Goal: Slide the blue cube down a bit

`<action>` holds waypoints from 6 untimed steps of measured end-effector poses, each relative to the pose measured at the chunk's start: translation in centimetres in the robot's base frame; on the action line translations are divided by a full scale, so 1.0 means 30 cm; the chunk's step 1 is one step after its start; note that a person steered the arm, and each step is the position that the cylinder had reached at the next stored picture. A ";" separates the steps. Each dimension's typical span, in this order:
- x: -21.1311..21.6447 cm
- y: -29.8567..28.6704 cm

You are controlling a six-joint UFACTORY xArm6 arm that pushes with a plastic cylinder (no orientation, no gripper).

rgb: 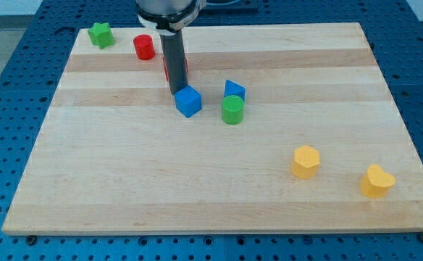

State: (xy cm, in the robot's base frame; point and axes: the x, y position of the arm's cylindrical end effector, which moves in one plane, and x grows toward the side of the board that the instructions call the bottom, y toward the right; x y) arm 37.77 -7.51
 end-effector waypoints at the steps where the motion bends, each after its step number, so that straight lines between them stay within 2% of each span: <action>1: -0.035 -0.089; 2: -0.035 -0.164; 3: -0.015 -0.152; 5: 0.082 0.036; 6: 0.102 0.027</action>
